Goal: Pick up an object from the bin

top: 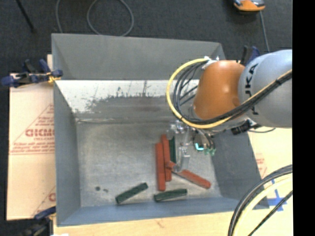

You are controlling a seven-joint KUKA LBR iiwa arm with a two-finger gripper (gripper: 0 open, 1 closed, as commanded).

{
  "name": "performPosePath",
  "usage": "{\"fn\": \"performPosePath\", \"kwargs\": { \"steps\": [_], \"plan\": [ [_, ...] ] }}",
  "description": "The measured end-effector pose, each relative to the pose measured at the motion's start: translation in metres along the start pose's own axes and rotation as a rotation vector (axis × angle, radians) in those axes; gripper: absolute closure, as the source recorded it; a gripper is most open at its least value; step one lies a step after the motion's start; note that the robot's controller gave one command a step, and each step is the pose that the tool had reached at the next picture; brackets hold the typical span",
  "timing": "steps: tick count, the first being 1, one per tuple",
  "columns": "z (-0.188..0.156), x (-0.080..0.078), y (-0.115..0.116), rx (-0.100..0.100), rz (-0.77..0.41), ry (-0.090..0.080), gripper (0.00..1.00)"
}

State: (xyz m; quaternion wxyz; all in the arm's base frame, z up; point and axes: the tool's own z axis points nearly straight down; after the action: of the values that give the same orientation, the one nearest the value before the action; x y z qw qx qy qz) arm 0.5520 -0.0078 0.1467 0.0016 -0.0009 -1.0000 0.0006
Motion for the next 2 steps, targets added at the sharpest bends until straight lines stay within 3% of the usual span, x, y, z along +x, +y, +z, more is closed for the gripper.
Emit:
{"fn": "performPosePath", "kwargs": {
  "steps": [1,2],
  "plan": [
    [0.076,0.055,0.005,0.001,-0.513,-0.009,0.00],
    [0.046,0.072,-0.013,0.002,-0.771,-0.008,0.00]
  ]
}}
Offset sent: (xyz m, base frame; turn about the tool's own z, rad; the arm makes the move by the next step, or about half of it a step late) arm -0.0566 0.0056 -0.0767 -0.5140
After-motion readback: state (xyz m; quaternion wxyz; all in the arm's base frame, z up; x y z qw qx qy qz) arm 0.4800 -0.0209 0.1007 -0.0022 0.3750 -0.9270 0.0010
